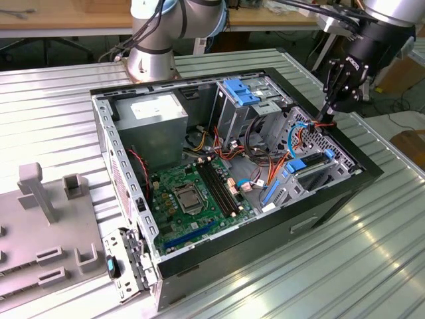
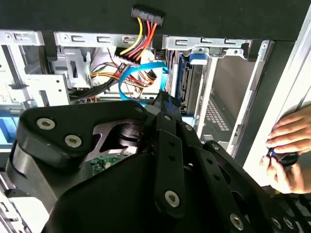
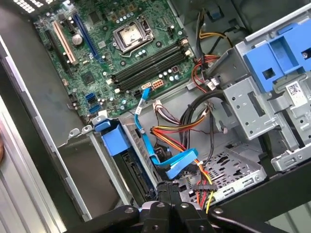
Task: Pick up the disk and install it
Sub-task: 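Insert the first disk wire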
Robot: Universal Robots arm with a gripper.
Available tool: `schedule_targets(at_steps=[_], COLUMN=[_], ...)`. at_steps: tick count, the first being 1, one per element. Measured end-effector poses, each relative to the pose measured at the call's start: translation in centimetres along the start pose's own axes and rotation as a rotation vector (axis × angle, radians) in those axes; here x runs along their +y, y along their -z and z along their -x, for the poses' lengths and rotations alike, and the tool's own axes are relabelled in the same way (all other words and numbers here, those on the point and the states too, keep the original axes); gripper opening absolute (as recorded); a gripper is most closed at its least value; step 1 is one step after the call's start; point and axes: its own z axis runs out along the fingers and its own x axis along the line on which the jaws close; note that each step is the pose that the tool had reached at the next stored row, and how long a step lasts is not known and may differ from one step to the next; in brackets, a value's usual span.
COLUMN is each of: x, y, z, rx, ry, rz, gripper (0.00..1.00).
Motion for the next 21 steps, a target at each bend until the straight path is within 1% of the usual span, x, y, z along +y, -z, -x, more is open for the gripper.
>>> schedule_targets(at_steps=[2,7,9,11,14,15,16,18,19,20,21], x=[-0.25,-0.67,-0.74,-0.77,-0.84,-0.85,-0.85,-0.85,-0.85,-0.85,-0.85], y=[-0.04,-0.18,-0.19,-0.21,-0.25,-0.27,-0.29,-0.29,-0.3,-0.3,-0.31], z=[0.29,0.76,0.85,0.88,0.93,0.94,0.95,0.96,0.97,0.97,0.98], rx=[0.0005,0.0012,0.0018,0.0024,0.0046,0.0067,0.0056,-0.0031,-0.0101,-0.0136,-0.0144], ry=[-0.04,-0.129,-0.16,-0.181,-0.24,-0.253,-0.267,-0.282,-0.292,-0.304,-0.325], rz=[0.003,0.01,0.0122,0.0135,0.017,0.0156,0.0079,-0.0054,-0.0147,-0.0191,-0.0196], gripper=[0.11,0.11,0.11,0.11,0.11,0.11,0.11,0.11,0.11,0.11,0.11])
